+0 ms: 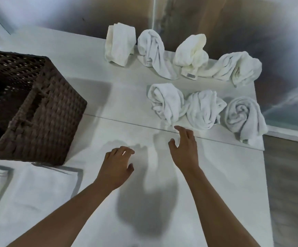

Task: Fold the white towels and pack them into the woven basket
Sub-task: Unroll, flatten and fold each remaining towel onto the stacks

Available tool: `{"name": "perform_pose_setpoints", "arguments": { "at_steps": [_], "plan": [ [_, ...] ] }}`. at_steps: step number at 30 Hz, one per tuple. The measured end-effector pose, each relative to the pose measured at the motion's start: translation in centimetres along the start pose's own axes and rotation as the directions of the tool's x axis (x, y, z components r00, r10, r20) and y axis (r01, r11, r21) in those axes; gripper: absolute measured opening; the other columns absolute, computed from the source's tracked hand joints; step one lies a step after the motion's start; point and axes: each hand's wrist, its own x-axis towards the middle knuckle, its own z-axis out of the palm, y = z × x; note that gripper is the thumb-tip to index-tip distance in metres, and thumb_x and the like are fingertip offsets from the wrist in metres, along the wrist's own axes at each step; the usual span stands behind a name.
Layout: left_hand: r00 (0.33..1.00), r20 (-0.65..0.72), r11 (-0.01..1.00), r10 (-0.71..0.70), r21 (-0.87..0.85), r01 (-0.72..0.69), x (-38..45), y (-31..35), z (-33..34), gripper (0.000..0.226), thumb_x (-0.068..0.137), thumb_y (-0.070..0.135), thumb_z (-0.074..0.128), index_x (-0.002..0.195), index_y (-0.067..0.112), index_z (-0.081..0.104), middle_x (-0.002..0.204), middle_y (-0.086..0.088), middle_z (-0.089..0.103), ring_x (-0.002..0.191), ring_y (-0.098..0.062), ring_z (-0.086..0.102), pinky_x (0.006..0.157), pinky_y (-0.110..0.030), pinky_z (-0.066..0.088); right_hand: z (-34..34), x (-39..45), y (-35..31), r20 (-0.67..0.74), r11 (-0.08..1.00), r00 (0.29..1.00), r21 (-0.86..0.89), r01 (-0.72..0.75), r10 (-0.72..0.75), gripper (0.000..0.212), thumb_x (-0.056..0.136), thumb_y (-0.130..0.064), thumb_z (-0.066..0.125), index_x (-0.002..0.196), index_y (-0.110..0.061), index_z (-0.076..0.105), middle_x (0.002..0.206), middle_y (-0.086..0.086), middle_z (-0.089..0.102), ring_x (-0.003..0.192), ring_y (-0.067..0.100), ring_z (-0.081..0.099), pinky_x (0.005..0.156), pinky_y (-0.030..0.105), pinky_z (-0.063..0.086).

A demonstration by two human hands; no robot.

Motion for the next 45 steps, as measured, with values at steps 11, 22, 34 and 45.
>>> {"name": "perform_pose_setpoints", "arguments": {
  "at_steps": [11, 22, 34, 45],
  "plan": [
    [0.978, 0.210, 0.994, -0.013, 0.110, -0.011, 0.0, -2.5, 5.4, 0.089, 0.089, 0.045, 0.064, 0.160, 0.037, 0.009, 0.169, 0.000, -0.001, 0.155, -0.031, 0.008, 0.122, -0.047, 0.020, 2.7, 12.2, 0.8, 0.142, 0.961, 0.990, -0.276, 0.020, 0.020, 0.083, 0.092, -0.042, 0.066, 0.159, -0.039, 0.018, 0.152, 0.012, 0.037, 0.135, 0.038, 0.043, 0.110, 0.050, 0.036],
    [0.977, 0.211, 0.998, 0.019, 0.061, -0.032, 0.2, -3.2, 4.8, 0.085, 0.085, 0.033, 0.067, 0.158, 0.033, 0.023, 0.168, -0.003, 0.009, 0.152, -0.036, 0.017, 0.117, -0.050, 0.027, 3.8, 4.6, -0.5, 0.251, 0.983, 0.968, -0.173, 0.063, -0.018, 0.066, 0.092, -0.021, 0.061, 0.151, -0.040, 0.038, 0.123, 0.010, 0.055, 0.105, 0.038, 0.060, 0.092, 0.045, 0.046],
    [0.991, 0.133, 0.990, -0.018, -0.138, 0.037, -4.5, -2.0, 1.6, 0.056, 0.093, 0.037, 0.061, 0.145, 0.028, 0.045, 0.142, 0.002, 0.048, 0.125, -0.027, 0.051, 0.102, -0.042, 0.041, 2.4, -9.8, -3.4, 0.160, 0.998, 0.985, -0.003, -0.063, 0.063, 0.045, 0.098, -0.020, 0.054, 0.139, -0.039, 0.050, 0.106, -0.002, 0.065, 0.093, 0.022, 0.063, 0.078, 0.036, 0.050],
    [0.975, 0.054, 0.893, 0.214, -0.416, -0.173, -6.7, 2.8, -6.4, 0.071, 0.081, 0.055, 0.070, 0.144, 0.048, 0.037, 0.133, 0.019, 0.057, 0.121, -0.009, 0.054, 0.102, -0.038, 0.045, -3.1, -11.9, -11.3, -0.005, 0.958, 0.983, 0.226, -0.177, 0.183, 0.040, 0.101, -0.040, 0.058, 0.066, -0.023, 0.046, 0.066, -0.008, 0.050, 0.060, 0.007, 0.048, 0.058, 0.016, 0.035]
  ]
}}
